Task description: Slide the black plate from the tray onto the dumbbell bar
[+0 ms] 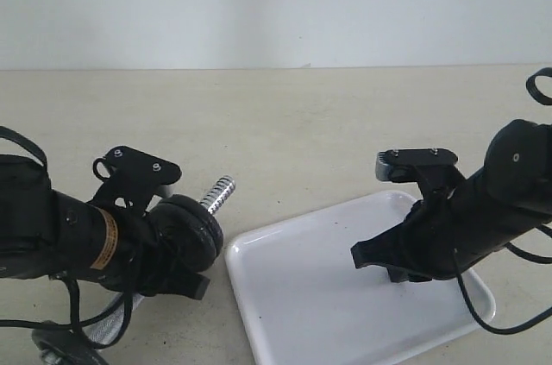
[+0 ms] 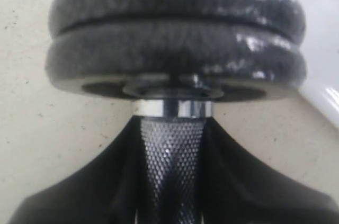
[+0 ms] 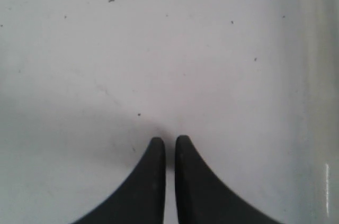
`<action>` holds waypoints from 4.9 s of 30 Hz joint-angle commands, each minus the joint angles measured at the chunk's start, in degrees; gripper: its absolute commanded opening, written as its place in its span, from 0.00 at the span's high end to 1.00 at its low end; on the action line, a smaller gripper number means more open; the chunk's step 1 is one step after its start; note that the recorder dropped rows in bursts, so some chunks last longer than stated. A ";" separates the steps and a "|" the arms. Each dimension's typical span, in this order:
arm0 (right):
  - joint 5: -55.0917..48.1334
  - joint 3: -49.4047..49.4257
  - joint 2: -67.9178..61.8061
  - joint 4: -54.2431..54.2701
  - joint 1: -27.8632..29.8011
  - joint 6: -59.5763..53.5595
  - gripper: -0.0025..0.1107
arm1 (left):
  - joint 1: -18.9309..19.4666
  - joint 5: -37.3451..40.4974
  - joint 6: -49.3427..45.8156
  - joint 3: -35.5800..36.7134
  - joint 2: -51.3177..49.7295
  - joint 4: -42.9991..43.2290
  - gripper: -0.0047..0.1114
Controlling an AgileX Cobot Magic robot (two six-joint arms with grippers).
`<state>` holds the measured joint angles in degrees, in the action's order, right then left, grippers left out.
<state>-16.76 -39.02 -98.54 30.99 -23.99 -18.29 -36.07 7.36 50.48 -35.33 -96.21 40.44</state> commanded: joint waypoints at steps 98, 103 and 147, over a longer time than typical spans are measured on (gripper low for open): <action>-0.43 0.34 0.59 0.19 0.02 -1.94 0.95 | 2.18 -26.46 46.08 9.38 -4.18 -5.92 0.92; -0.42 0.34 0.59 0.19 0.02 -2.20 0.95 | 2.18 -26.47 46.08 9.38 -4.18 -5.08 0.91; -1.53 0.34 0.59 -0.03 0.02 -2.18 0.95 | 2.96 -17.76 43.71 9.26 -3.14 2.52 0.31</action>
<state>-17.54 -38.87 -98.54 31.40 -23.99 -20.30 -33.62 -21.34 94.45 -26.84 -99.32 39.60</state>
